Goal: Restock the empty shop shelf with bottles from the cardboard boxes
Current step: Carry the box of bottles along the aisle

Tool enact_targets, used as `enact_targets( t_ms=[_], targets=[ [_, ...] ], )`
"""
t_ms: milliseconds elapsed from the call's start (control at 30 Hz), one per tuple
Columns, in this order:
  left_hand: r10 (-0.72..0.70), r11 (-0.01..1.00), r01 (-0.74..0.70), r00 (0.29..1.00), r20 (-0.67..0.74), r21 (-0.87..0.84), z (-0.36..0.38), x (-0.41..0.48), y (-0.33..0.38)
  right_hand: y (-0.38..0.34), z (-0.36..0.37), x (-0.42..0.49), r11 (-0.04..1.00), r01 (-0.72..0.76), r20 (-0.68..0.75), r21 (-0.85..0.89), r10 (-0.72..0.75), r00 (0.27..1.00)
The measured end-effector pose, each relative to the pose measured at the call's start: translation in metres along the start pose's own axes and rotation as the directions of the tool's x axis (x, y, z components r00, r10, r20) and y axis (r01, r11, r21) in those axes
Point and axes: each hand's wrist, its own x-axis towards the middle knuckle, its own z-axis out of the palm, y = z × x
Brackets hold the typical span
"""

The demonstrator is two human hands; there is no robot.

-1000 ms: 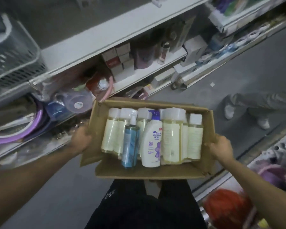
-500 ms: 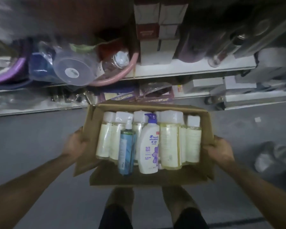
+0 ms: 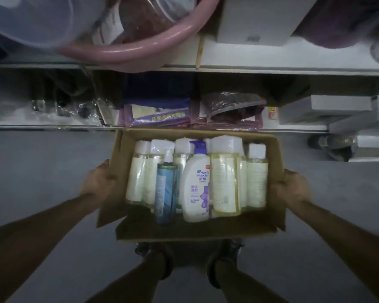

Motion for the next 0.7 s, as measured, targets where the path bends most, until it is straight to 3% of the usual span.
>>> enact_targets(
  t_ms=[500,700],
  targets=[
    [-0.018,0.996,0.022,0.998,-0.052,0.087,0.065,0.028,-0.033,0.010,0.059,0.042,0.990,-0.033,-0.012,-0.135,0.031,0.999],
    [0.003,0.995,-0.006,1.000,0.022,0.095,0.069,0.017,-0.049,0.026,0.069,0.033,0.983,-0.058,0.040,-0.174,0.066,0.997]
  ],
)
